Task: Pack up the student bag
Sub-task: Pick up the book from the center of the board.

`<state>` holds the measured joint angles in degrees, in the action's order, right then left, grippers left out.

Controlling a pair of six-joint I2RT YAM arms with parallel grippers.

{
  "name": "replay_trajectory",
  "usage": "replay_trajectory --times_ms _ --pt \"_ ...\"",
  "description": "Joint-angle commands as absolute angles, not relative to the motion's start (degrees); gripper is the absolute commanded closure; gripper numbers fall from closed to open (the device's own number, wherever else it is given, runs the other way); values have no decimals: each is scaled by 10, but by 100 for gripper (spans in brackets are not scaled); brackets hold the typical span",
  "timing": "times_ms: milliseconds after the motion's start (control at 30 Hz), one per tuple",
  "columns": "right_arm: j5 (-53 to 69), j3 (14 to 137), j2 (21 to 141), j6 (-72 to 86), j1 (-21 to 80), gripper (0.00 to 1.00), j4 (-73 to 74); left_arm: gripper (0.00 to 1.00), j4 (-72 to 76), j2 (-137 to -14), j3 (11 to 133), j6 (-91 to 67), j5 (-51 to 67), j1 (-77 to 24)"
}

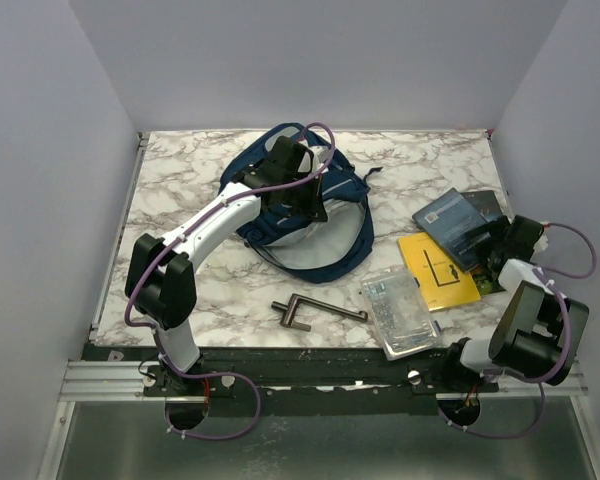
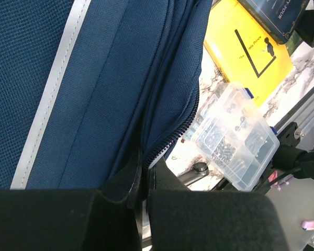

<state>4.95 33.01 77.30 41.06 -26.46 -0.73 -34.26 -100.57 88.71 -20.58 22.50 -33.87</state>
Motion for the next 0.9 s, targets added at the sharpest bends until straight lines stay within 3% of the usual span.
replay_trajectory --times_ms 0,300,633,867 --pt "72 361 767 376 -259 0 77 100 -339 -1004 914 -210 256 -342" --pt "218 282 680 409 -290 0 58 100 -339 -1001 913 -213 274 -342" --pt "287 232 719 442 -330 11 -68 100 -339 -998 914 -214 284 -342" --pt "333 219 735 492 -330 27 -132 100 -339 -1002 915 -214 285 -342"
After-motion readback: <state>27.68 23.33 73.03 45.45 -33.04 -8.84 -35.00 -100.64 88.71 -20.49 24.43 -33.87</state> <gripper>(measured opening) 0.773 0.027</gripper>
